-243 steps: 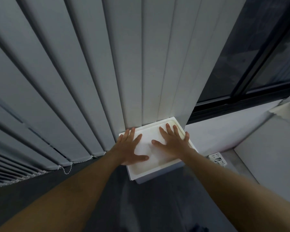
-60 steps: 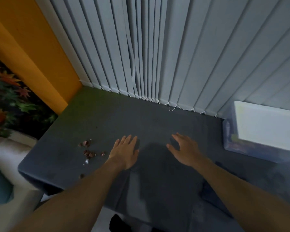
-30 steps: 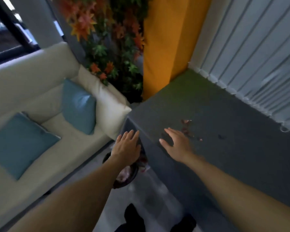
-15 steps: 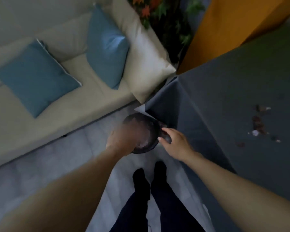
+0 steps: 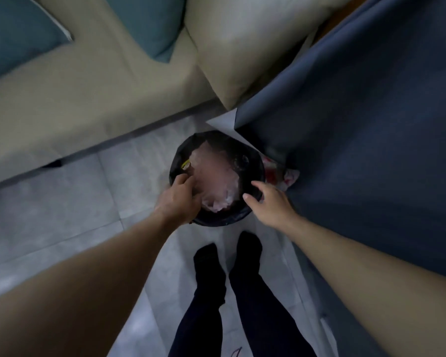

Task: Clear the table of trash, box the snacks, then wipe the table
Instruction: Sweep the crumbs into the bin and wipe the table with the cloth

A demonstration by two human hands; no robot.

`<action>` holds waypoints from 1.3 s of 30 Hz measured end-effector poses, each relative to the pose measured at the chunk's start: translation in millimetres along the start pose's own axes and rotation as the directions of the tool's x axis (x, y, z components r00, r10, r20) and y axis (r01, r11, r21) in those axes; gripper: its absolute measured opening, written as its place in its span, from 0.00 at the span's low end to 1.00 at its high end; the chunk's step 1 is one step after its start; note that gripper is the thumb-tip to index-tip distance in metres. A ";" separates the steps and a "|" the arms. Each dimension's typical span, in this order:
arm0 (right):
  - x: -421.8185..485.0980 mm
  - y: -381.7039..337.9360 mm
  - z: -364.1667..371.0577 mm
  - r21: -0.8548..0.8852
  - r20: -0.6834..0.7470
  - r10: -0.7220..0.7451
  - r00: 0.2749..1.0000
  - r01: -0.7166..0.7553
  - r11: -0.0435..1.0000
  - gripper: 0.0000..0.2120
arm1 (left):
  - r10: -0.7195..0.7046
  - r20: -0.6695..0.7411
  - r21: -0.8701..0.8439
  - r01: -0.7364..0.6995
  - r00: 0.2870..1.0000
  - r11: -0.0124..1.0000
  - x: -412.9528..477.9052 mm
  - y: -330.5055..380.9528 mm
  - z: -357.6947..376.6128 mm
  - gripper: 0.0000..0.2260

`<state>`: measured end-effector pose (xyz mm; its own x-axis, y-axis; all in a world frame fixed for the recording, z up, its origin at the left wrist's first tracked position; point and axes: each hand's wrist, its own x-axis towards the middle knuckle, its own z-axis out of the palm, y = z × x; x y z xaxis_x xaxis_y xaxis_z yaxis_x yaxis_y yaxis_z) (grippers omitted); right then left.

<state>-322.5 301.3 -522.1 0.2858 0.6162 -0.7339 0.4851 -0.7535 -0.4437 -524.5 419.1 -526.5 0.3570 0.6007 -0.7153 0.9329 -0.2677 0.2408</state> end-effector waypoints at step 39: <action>-183.9 -127.6 -87.5 -0.336 -0.167 -0.321 0.932 0.253 0.907 0.42 | -0.025 -0.510 0.070 0.071 0.860 0.995 -238.7 -4.1 -133.4 0.34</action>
<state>-364.7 304.2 -285.6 0.2483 0.8547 -0.4559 0.7899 -0.4511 -0.4154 -607.3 377.3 -269.3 0.3074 0.9076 -0.2860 0.9502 -0.2767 0.1433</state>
